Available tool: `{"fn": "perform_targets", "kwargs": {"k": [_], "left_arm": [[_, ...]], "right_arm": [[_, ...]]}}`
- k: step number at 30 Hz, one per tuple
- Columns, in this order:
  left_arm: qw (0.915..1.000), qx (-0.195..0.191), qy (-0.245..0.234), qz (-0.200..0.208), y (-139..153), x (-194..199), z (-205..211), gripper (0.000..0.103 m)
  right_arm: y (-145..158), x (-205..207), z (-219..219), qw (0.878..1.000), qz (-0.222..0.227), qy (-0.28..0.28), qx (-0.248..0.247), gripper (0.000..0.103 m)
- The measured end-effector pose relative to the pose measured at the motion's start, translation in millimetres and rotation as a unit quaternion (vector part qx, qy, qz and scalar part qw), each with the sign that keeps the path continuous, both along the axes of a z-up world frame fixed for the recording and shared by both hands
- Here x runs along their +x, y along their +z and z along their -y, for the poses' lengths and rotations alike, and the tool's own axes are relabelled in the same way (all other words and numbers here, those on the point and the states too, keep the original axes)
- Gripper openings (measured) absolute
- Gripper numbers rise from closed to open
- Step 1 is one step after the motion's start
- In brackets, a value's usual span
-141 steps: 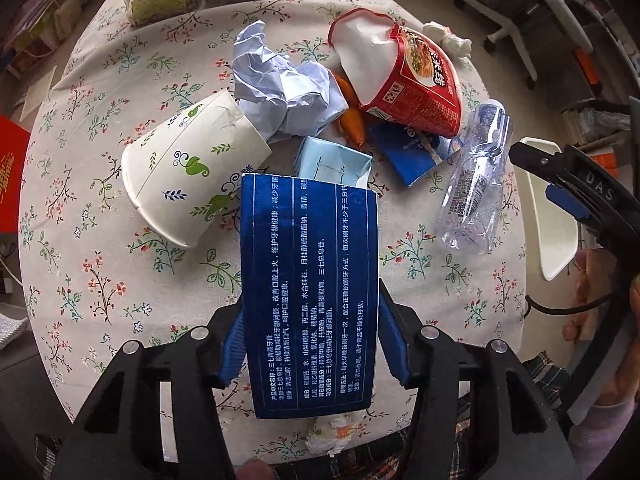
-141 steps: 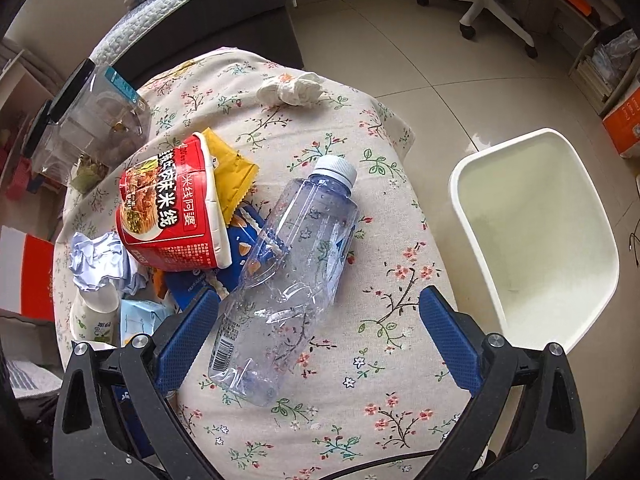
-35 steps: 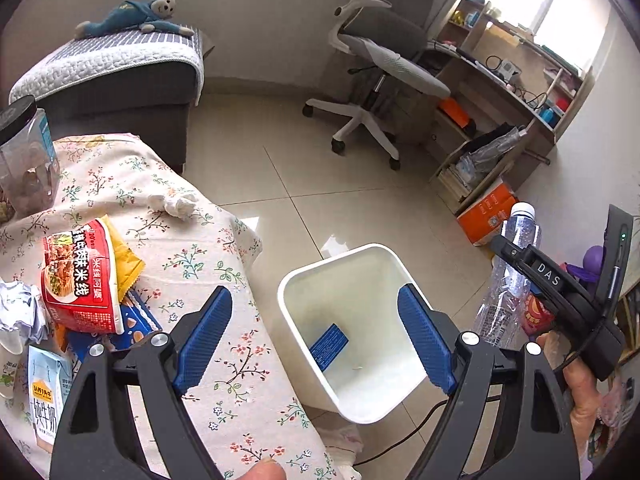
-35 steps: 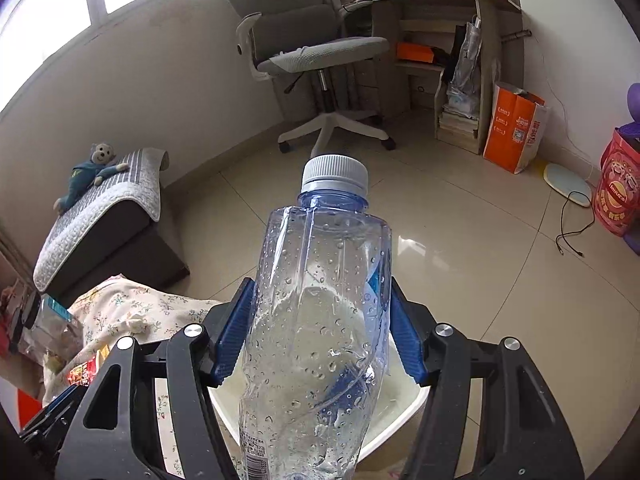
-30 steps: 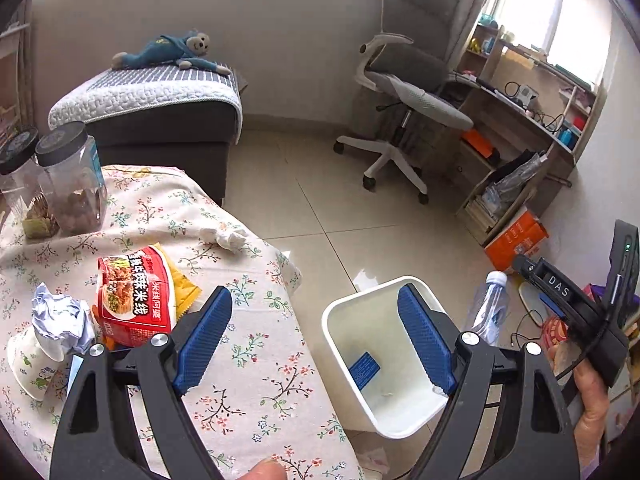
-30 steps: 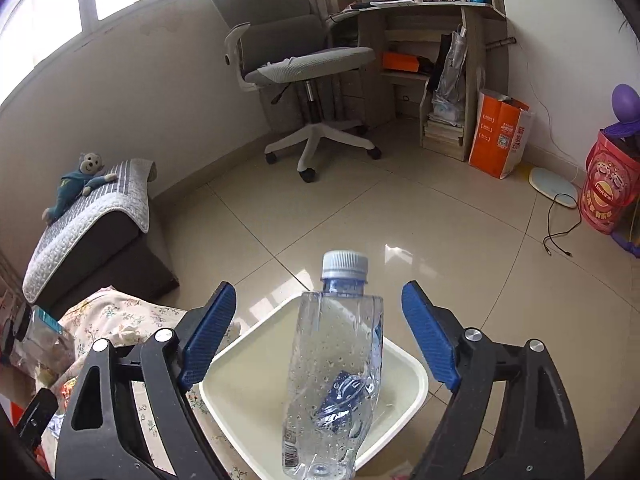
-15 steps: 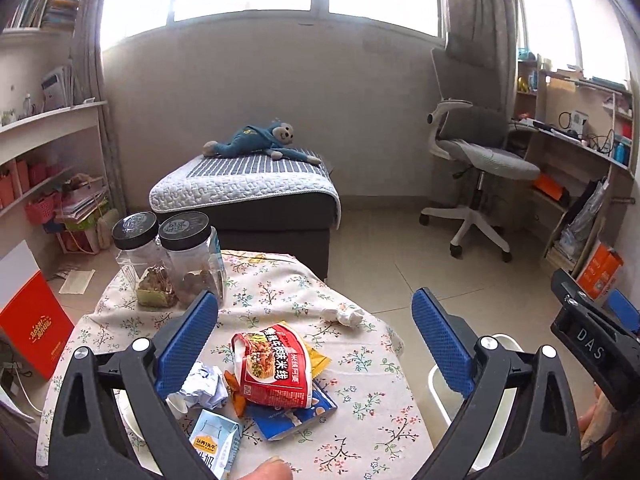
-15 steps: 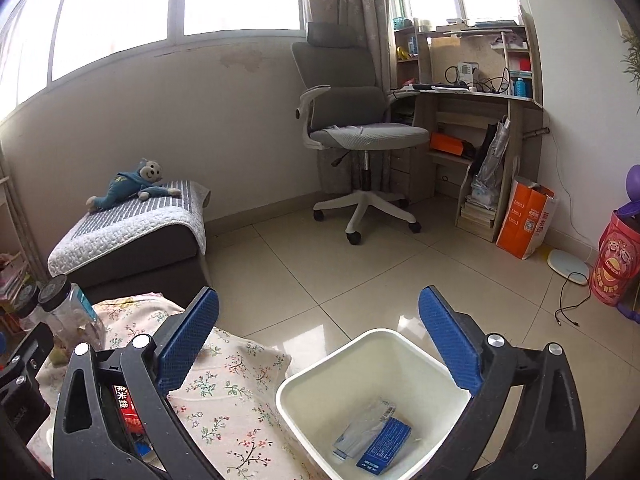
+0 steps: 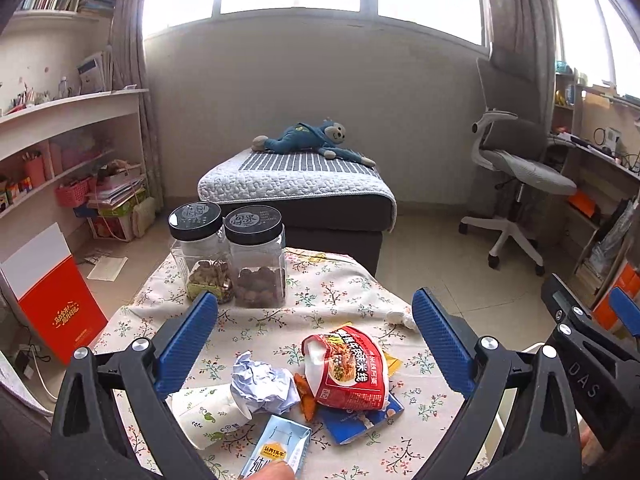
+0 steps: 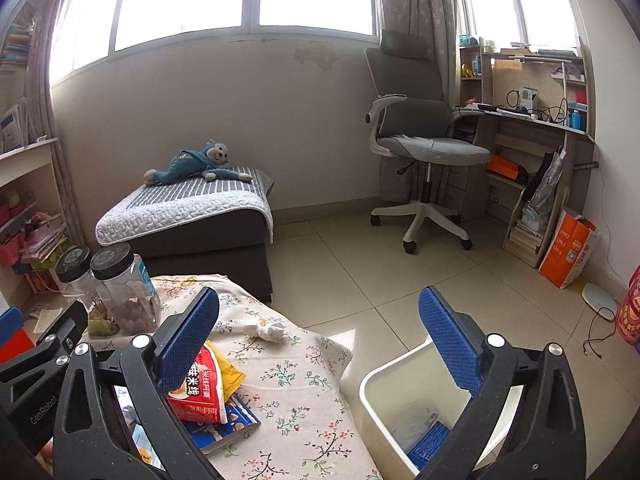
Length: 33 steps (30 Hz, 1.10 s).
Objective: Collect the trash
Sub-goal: 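Move both tools back over the table toward the paper cup and carton, then grasp the paper cup with the left tool while the right tool grasps the milk carton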
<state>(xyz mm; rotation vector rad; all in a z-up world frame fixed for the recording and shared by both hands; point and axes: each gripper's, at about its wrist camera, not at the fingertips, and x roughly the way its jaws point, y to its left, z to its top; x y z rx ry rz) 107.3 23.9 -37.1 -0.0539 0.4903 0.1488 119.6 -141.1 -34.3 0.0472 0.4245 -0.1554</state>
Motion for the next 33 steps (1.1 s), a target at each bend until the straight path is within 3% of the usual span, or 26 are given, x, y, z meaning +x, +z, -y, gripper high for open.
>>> {"fn": "perform_targets", "kwargs": {"k": [11,18,22,26,28,33], "left_arm": [[0.9987,0.003,0.044,-0.025,-5.9,-2.2,-56.4,0.095],[0.9919,0.025,0.052,-0.113,-34.9,14.7,-89.3,0.095],[0.9766,0.047,0.019,-0.209,-67.9,35.1,-99.2,0.095],[0.9457,0.072,-0.039,-0.315,-102.1,54.2,-103.7,0.095],[0.9359,0.061,-0.05,-0.343,-113.9,57.5,-109.3,0.095],[0.9231,0.002,-0.072,-0.378,-139.1,62.9,-118.5,0.095]], "right_arm": [[-7.8,10.6,-50.3,0.999,-0.015,0.042,-0.017,0.096],[-17.3,19.6,-74.3,0.997,-0.042,0.067,-0.025,0.096],[-24.7,28.1,-80.7,0.994,-0.074,0.08,-0.021,0.096],[-38.4,39.2,-80.7,0.987,-0.125,0.097,-0.007,0.096],[-46.8,43.1,-79.2,0.981,-0.153,0.116,-0.002,0.096],[-70.3,43.4,-84.6,0.957,-0.231,0.174,0.004,0.096]]}}
